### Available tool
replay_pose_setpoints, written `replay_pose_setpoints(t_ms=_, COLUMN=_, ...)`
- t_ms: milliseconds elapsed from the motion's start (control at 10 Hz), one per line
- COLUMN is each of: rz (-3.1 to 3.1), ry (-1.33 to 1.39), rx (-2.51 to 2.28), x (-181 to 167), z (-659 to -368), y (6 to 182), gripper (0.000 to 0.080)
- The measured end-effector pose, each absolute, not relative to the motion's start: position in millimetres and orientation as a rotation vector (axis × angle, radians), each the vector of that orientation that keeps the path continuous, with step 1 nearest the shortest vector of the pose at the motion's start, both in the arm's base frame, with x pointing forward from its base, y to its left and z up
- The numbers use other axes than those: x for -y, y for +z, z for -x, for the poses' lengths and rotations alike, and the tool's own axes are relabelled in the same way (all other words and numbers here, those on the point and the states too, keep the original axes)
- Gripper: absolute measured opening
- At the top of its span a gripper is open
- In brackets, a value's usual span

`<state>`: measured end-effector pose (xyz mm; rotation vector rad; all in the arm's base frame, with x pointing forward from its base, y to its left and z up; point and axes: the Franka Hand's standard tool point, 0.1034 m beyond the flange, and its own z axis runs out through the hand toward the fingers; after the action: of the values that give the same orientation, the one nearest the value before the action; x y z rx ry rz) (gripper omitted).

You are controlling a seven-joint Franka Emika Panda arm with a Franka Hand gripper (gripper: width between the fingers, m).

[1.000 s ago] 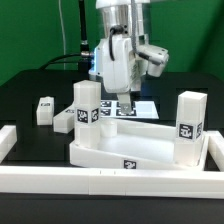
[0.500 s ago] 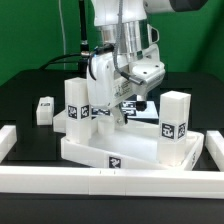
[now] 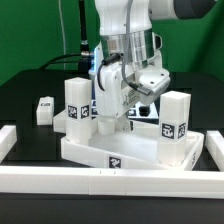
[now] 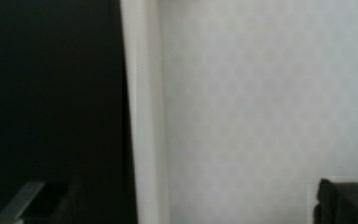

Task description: Assemble desk

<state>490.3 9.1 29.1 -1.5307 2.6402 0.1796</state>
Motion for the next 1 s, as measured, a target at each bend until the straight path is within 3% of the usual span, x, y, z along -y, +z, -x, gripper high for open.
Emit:
replay_pose_setpoints(t_ms=500, rz=1.574, ry=0.250, rx=-2.651, x=-16.1, z=-485.9, y=16.5, gripper=0.0640)
replay_pose_setpoints(t_ms=700, rz=1.573, ry=0.250, rx=-2.652, x=-16.0, z=-485.8, y=16.3, gripper=0.0273)
replay_pose_setpoints(t_ms=800, rz=1.574, ry=0.250, rx=-2.652, x=-16.0, z=-485.4, y=16.1, gripper=0.0273)
replay_pose_setpoints(t_ms=900, rz=1.574, ry=0.251, rx=-2.653, x=-15.9, z=-484.9, y=15.8, gripper=0.0139)
replay_pose_setpoints(t_ms=1000, rz=1.592, ry=0.253, rx=-2.642, x=-16.9, z=-483.9, y=15.8, gripper=0.0071)
